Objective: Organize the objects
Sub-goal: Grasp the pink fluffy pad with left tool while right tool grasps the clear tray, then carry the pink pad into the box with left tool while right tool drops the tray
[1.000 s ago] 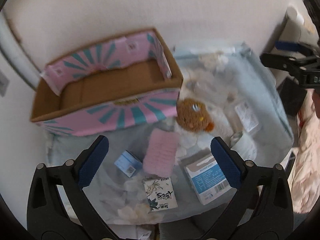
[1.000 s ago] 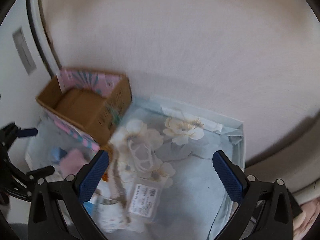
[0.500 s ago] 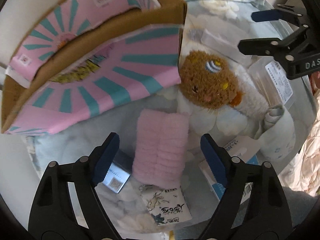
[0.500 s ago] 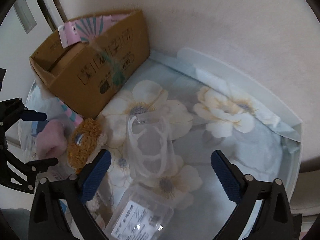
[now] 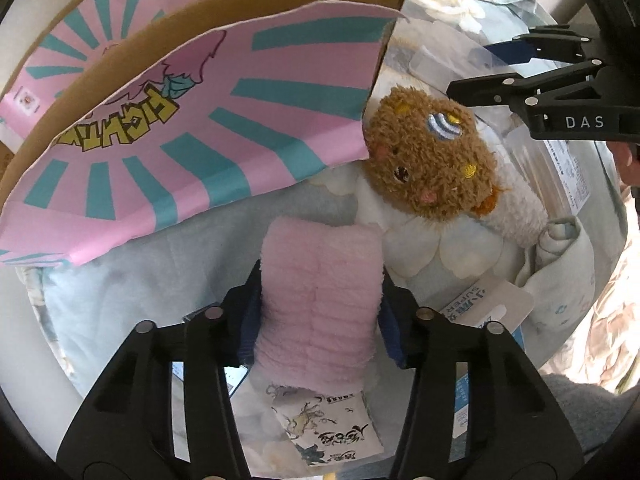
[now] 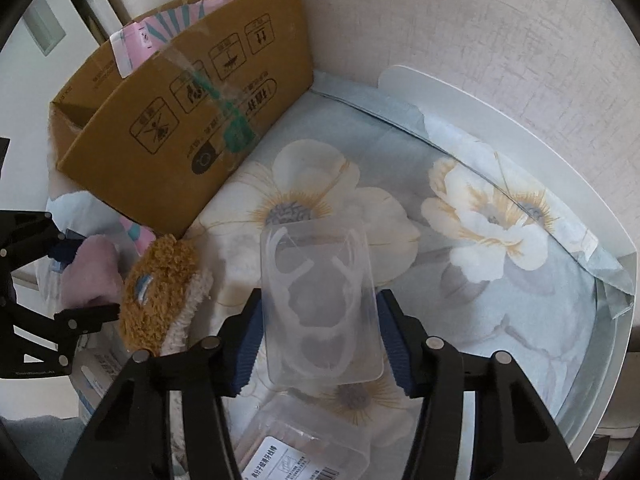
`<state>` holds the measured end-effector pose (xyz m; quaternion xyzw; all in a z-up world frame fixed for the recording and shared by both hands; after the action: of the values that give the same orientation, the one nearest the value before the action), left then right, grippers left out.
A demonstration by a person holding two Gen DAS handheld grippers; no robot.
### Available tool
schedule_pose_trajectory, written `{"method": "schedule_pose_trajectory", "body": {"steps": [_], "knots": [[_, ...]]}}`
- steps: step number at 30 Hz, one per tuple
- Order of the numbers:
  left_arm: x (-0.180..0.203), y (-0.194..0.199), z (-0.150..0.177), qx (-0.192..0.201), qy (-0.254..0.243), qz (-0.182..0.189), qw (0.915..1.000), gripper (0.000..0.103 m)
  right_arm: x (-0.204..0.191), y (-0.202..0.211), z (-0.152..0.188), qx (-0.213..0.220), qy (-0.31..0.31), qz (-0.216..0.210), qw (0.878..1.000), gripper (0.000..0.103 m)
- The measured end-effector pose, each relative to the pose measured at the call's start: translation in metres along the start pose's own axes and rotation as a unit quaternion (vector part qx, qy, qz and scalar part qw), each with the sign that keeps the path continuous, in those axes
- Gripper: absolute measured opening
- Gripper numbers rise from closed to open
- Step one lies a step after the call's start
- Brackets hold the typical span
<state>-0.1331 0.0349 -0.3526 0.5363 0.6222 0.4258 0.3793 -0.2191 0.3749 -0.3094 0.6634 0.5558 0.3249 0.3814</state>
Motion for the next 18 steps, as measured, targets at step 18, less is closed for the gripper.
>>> {"method": "schedule_pose_trajectory", "body": {"steps": [18], "knots": [[-0.011, 0.05, -0.029, 0.065, 0.028, 0.01, 0.9975, 0.043, -0.003, 0.048, -0.019, 0.048, -0.011, 0.001, 0.999, 0.051]]}}
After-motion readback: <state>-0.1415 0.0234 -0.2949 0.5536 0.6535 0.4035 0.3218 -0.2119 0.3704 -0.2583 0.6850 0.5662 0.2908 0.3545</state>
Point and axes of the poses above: each gripper's, at about its wrist camera, not at the fingertips, and y roughly against the way its jaws point, x to its right, z to its underside, the point moved 10 cm from there along -y, roughly the way its jaws point, and after that the axes turned 11 degrees about x, right-handed, at the moved point
